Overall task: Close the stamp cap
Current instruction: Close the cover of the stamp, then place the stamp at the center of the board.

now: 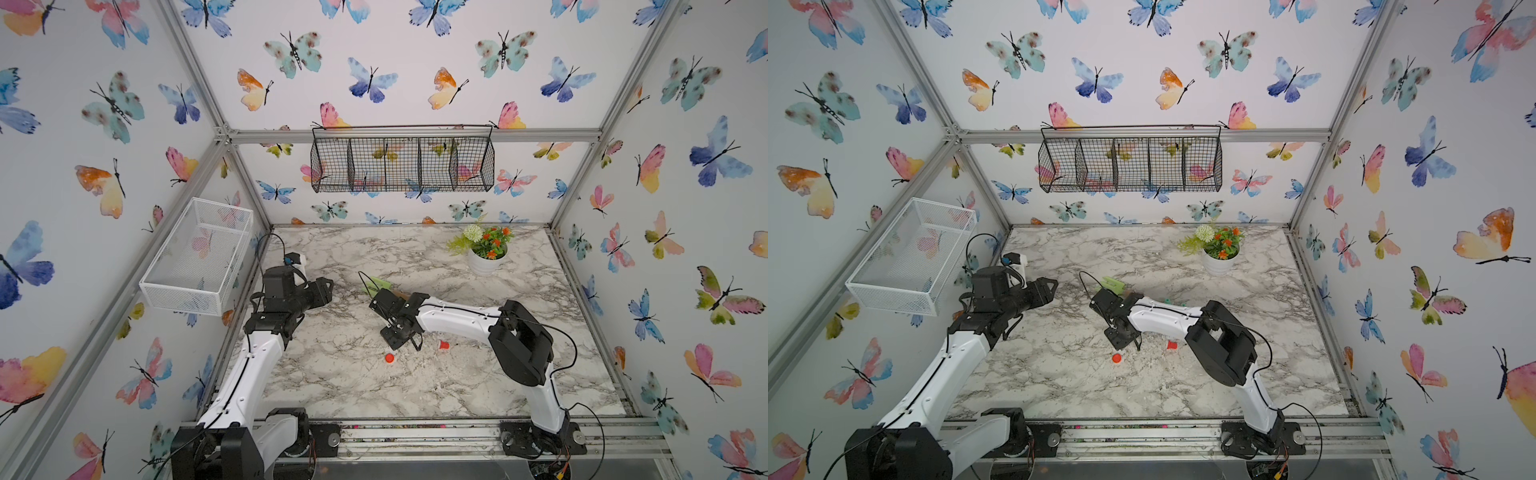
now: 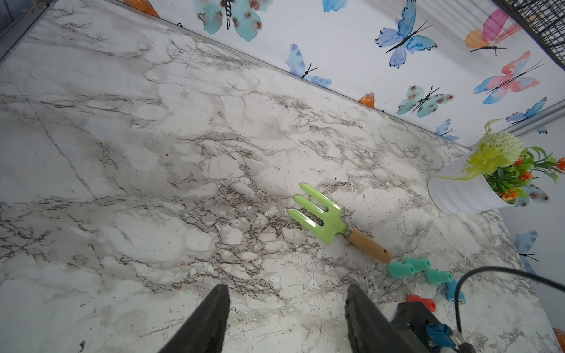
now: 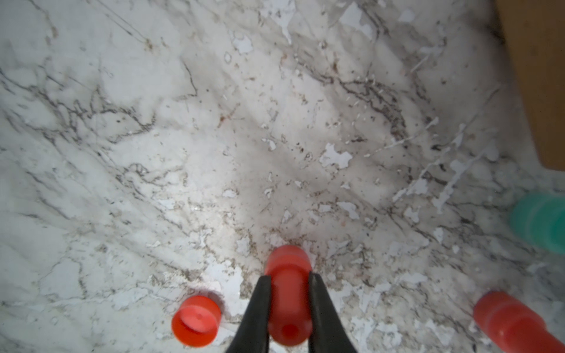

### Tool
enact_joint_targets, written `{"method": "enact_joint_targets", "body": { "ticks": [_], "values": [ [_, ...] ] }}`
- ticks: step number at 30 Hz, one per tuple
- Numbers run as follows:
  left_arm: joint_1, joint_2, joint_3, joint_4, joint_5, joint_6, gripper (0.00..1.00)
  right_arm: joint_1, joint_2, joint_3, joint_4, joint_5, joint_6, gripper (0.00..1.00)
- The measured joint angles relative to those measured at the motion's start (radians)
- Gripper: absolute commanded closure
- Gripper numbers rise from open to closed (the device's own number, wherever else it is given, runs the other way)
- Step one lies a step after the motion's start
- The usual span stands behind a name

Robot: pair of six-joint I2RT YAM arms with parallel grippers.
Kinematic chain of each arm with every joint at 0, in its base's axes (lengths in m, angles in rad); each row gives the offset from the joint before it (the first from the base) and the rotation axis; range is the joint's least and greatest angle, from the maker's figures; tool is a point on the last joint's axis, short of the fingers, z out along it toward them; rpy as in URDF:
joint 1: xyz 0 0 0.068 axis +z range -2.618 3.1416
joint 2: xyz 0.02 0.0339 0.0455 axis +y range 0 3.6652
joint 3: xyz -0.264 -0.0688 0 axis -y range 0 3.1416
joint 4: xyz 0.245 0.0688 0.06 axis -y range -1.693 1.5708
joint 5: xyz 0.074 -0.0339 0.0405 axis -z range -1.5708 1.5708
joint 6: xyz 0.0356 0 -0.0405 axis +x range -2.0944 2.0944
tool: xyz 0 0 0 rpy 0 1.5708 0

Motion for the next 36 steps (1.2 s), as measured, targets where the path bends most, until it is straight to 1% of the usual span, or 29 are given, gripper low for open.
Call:
{"method": "enact_joint_targets", "body": {
  "ticks": [4,10,13,25,29,31,36],
  "values": [
    [0.000,0.001,0.000,0.000,0.000,0.000,0.37,-0.002,-0.001,0.008,-0.007,-0.002,0.001,0.98],
    [0.004,0.006,0.000,0.000,0.000,0.000,0.37,-0.014,-0.002,0.055,-0.047,0.003,0.010,0.91],
    [0.005,0.010,0.000,0.000,0.000,0.000,0.37,-0.025,0.001,0.067,-0.060,0.003,0.011,0.89],
    [0.006,0.027,0.000,0.000,0.006,0.000,0.37,-0.151,0.005,0.079,-0.059,0.012,-0.002,0.86],
    [0.007,0.034,0.000,0.000,0.011,-0.001,0.37,-0.172,0.004,0.079,-0.060,0.011,-0.011,0.84],
    [0.008,0.035,0.000,0.000,0.012,-0.001,0.37,-0.172,0.004,0.079,-0.060,0.013,-0.014,0.82],
    [0.012,0.039,0.000,0.000,0.014,-0.002,0.37,-0.172,0.004,0.080,-0.064,0.011,-0.019,0.72]
  ]
}}
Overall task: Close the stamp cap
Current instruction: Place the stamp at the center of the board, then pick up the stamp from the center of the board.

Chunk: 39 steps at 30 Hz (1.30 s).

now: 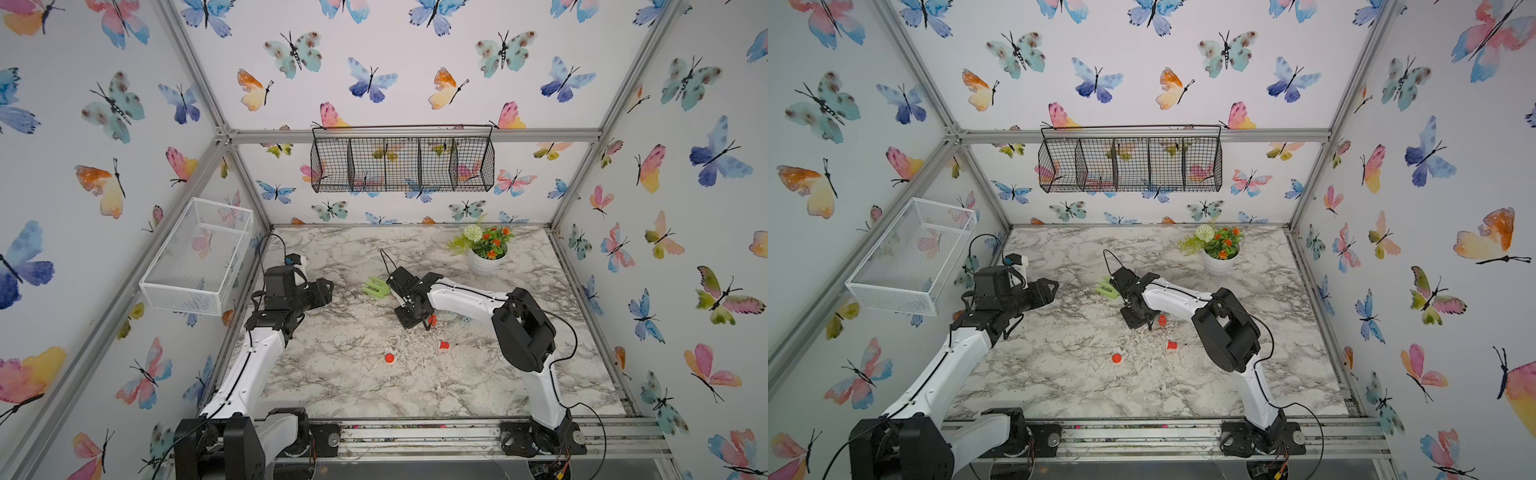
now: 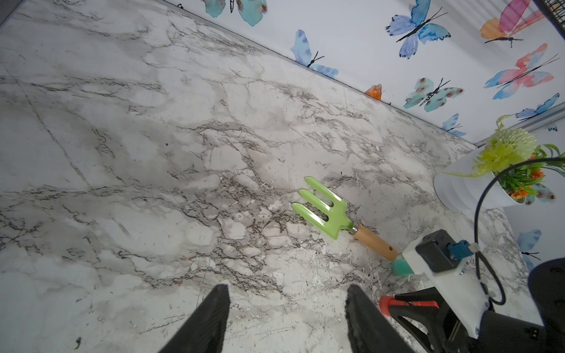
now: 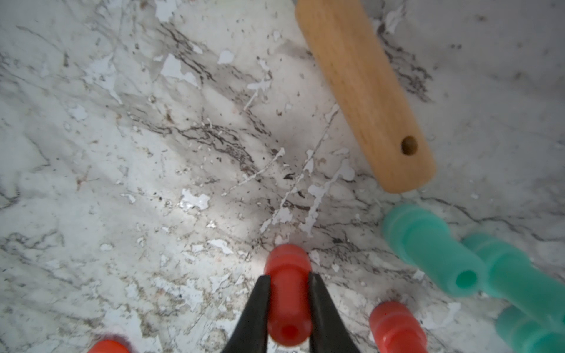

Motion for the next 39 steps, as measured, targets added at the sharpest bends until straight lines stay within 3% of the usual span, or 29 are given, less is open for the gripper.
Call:
{"method": "enact_joint_targets", "body": {
  "ticks": [14,26,32,39],
  "values": [
    [0.001,0.012,0.000,0.000,0.011,-0.001,0.37,-0.005,0.016,0.042,-0.055,-0.017,-0.010,0.56],
    [0.001,0.011,0.000,0.000,0.011,-0.001,0.37,-0.006,-0.066,0.047,-0.077,-0.010,-0.014,0.56],
    [0.001,0.011,0.000,0.000,0.011,-0.001,0.37,-0.006,-0.212,-0.025,-0.071,-0.002,-0.021,0.56],
    [0.001,0.011,0.000,0.000,0.011,-0.001,0.37,-0.006,-0.330,-0.234,-0.071,0.000,-0.018,0.56]
  ]
}}
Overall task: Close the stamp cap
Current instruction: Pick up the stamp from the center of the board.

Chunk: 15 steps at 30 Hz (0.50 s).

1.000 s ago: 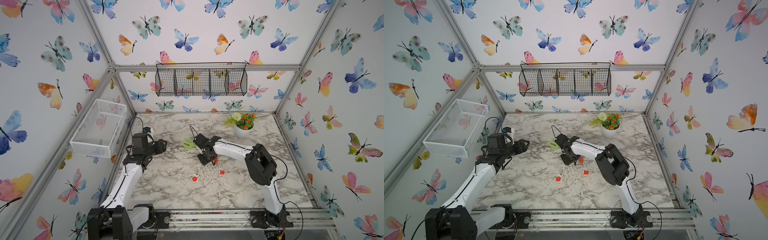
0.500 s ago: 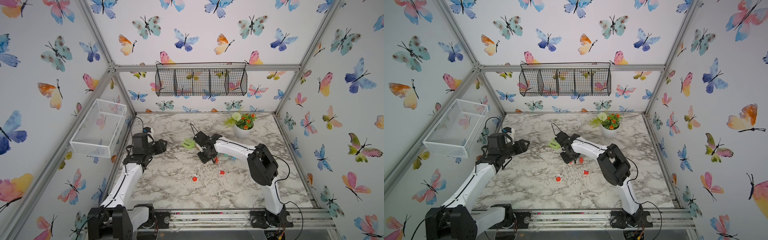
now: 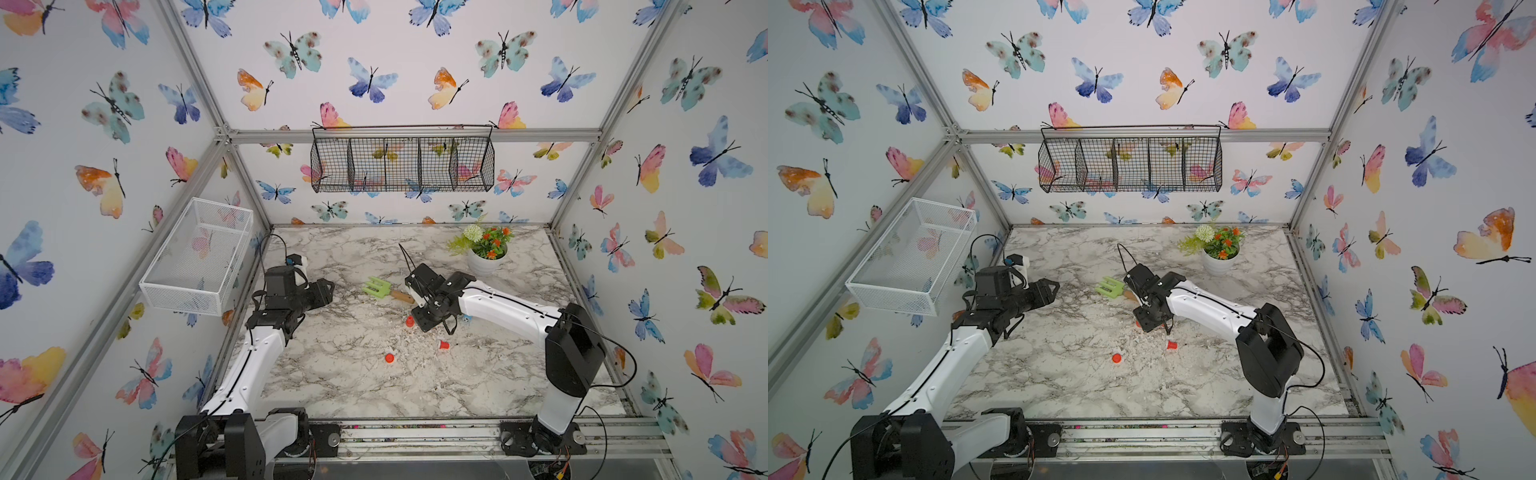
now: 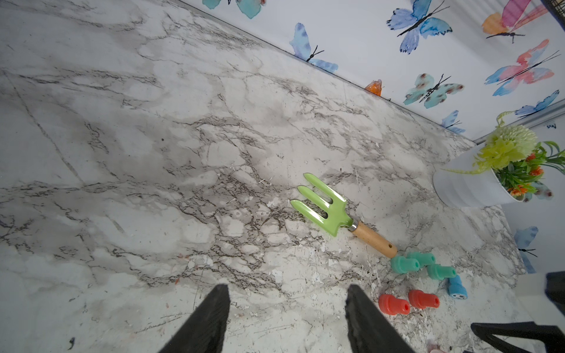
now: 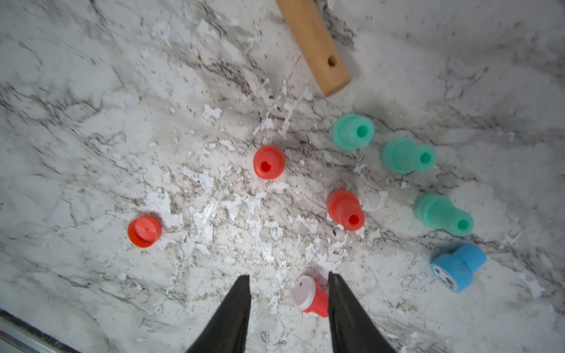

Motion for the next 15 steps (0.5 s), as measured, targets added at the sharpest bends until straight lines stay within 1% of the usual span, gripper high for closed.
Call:
{"method": "enact_joint_targets", "body": {
  "ticks": [3,7,10,15],
  "values": [
    [0.000,0.000,0.000,0.000,0.000,0.000,0.37,0.000,-0.032,-0.109,0.010,-0.003,0.014,0.53],
    [0.004,0.000,0.000,0.000,0.000,0.000,0.37,-0.010,-0.071,-0.219,0.033,-0.024,0.032,0.42],
    [0.004,0.000,0.000,0.000,0.000,0.000,0.37,-0.020,-0.076,-0.254,0.066,-0.040,0.037,0.37],
    [0.005,0.000,0.000,0.000,0.000,0.000,0.37,-0.035,-0.075,-0.266,0.119,-0.060,0.027,0.37]
  ]
}}
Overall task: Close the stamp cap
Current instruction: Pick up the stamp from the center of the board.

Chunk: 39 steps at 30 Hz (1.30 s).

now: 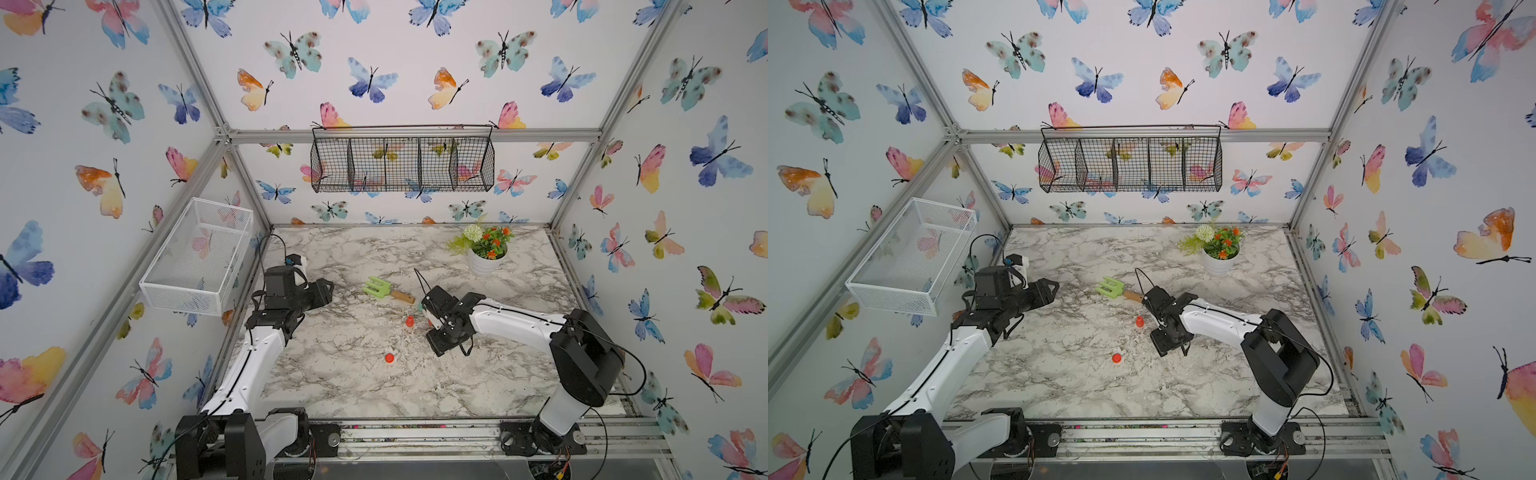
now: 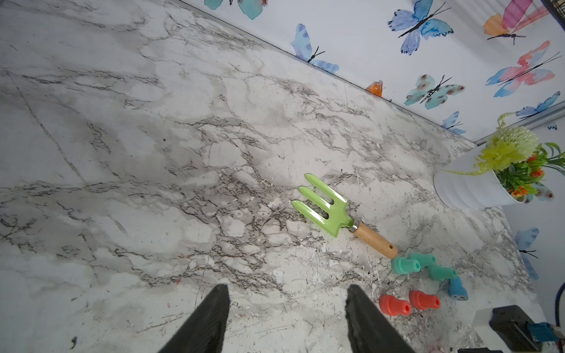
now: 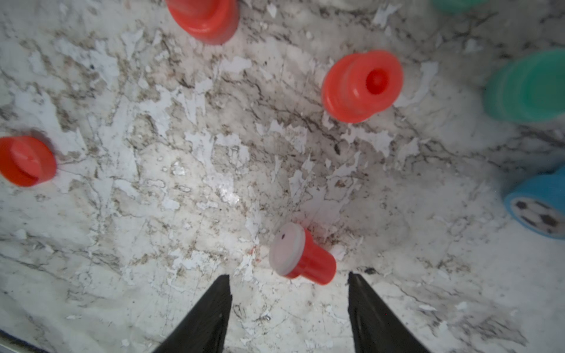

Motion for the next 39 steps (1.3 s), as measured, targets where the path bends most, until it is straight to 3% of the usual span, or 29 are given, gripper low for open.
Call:
{"method": "enact_joint_targets", "body": {
  "ticks": [12,39],
  "values": [
    [0.000,0.000,0.000,0.000,0.000,0.000,0.37,-0.011,0.057,-0.026,0.060,-0.066,-0.004,0.39],
    [0.000,0.000,0.000,0.000,0.011,0.000,0.37,-0.017,-0.007,-0.125,0.128,-0.157,0.098,0.64]
  ]
}}
